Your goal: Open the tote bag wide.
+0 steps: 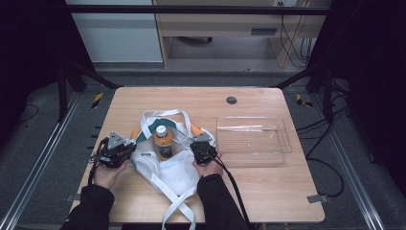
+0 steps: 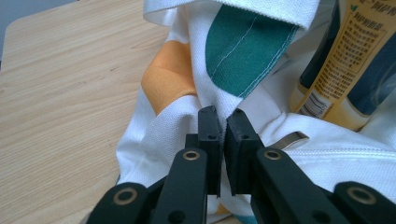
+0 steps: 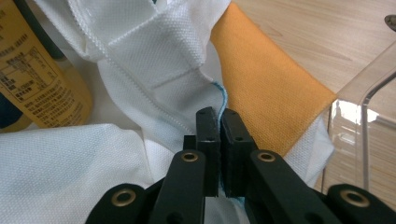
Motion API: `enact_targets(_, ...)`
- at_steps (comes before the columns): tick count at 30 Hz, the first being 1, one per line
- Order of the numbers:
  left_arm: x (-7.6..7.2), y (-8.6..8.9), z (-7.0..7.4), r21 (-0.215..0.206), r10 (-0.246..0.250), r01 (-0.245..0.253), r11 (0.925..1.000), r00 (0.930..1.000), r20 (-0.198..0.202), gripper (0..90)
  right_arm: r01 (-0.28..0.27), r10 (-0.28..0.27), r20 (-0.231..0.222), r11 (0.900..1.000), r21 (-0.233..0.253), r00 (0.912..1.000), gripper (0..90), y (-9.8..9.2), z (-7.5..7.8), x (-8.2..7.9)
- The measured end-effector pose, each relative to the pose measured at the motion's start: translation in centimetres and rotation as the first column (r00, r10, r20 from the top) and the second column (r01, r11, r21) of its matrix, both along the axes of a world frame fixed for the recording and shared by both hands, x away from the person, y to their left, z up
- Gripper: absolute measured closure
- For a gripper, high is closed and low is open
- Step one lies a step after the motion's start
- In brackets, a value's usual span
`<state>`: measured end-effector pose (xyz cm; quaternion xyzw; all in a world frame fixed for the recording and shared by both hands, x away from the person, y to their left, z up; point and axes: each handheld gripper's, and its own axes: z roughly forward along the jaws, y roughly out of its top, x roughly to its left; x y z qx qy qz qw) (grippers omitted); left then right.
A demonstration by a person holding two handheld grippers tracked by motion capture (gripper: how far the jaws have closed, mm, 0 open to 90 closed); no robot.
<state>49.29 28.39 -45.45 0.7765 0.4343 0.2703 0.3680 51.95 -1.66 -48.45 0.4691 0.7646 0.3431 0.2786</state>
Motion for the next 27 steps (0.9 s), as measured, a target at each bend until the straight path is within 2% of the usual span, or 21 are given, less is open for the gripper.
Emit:
enact_targets(4,-0.4,0.1,0.5,-0.012,0.005,-0.005,0.9999,1.0,0.004,79.1,-0.014,0.013,0.029,1.0,0.011,0.9995,79.3,-0.5,0.7,-0.4)
enact_targets(7,-0.9,0.5,1.1,-0.036,0.008,-0.008,0.9993,0.9997,0.024,73.8,-0.036,0.034,0.06,0.999,0.041,0.9976,74.0,-1.1,1.8,-1.0)
enact_targets(10,-1.8,0.9,2.1,-0.099,0.027,-0.022,0.9948,0.9983,0.052,68.7,-0.068,0.061,0.092,0.995,0.079,0.9939,68.6,-1.7,3.0,-1.8)
enact_targets(13,-2.6,1.0,3.2,-0.151,0.019,-0.008,0.9885,0.997,0.075,65.5,-0.115,0.099,0.123,0.985,0.128,0.9875,62.2,-2.3,4.0,-2.5)
enact_targets(19,-3.4,0.3,4.0,-0.161,-0.025,0.04,0.9861,0.9951,0.096,59.4,-0.186,0.161,0.163,0.97,0.156,0.9734,48.0,-3.7,5.4,-4.2)
enact_targets(23,-3.8,-0.3,4.2,-0.156,-0.045,0.06,0.9859,0.9943,0.096,55.2,-0.229,0.202,0.179,0.962,0.148,0.9629,38.6,-4.7,6.0,-5.5)
enact_targets(27,-4.3,-0.8,4.3,-0.159,-0.059,0.074,0.9845,0.9938,0.094,50.5,-0.252,0.221,0.178,0.952,0.172,0.9588,30.4,-6.2,6.0,-6.8)
